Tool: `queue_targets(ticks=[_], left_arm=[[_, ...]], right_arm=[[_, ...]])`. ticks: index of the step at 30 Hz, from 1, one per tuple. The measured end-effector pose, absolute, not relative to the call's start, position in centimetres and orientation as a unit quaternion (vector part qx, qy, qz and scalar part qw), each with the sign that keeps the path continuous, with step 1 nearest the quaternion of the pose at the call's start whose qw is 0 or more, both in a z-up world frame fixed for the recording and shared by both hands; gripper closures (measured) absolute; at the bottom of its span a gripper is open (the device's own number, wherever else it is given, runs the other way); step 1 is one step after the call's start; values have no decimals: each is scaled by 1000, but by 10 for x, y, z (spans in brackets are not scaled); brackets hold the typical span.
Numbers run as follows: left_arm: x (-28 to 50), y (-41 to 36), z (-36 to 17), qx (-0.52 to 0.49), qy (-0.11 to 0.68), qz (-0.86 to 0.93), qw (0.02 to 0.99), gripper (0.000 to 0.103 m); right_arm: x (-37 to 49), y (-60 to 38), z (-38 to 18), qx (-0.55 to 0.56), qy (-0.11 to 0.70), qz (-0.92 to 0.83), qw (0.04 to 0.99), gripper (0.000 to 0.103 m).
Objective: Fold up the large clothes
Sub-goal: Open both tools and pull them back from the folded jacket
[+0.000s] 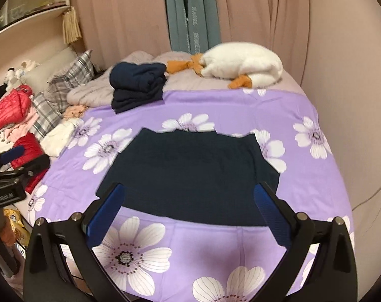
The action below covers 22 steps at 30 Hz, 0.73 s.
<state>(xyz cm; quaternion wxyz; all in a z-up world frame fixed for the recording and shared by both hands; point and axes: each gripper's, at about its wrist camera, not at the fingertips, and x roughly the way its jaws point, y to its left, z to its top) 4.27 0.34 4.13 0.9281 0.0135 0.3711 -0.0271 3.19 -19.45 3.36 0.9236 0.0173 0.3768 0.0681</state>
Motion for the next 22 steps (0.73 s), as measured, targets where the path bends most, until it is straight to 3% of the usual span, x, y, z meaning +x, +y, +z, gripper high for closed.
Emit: queue_targets(ticks=[22], left_arm=[[34,-15,54,35,356,-23,934,1]], right_arm=[[19,-193,49,14,364,57,930,0]])
